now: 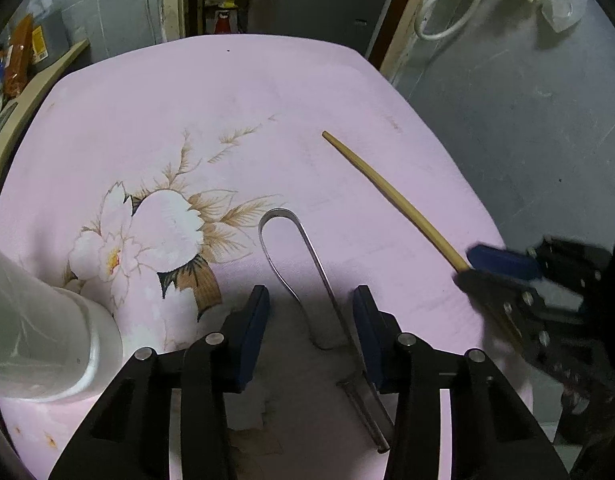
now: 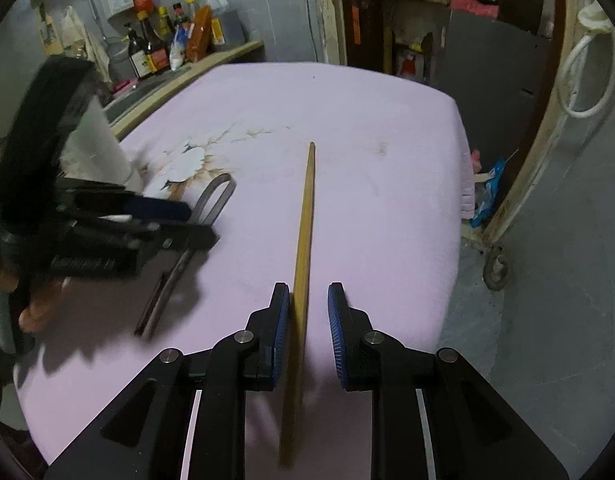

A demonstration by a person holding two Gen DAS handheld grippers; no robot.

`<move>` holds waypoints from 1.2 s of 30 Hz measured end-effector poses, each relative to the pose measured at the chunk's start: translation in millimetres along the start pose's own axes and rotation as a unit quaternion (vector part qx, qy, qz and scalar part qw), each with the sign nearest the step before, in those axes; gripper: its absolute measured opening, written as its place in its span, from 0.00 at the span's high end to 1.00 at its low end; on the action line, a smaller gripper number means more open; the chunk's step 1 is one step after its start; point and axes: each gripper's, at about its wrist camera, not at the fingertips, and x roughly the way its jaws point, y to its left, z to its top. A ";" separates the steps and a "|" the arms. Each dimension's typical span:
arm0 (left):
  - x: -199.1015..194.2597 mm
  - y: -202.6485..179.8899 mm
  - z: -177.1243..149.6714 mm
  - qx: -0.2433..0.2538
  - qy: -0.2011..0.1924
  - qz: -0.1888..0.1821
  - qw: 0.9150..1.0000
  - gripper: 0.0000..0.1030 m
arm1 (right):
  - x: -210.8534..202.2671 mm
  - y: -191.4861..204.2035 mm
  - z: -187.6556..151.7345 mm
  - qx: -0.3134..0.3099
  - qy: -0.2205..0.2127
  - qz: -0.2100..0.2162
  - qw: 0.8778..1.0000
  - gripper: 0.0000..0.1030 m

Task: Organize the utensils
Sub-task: 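Grasp the metal peeler with the left tool while the right tool grasps the chopstick, then lift the peeler and chopstick and carry both over the white caddy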

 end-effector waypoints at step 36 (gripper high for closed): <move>-118.6 2.8 -81.8 -0.021 -0.295 0.004 0.955 0.86 | -86.1 79.5 -30.9 0.037 -0.362 0.018 0.931 0.95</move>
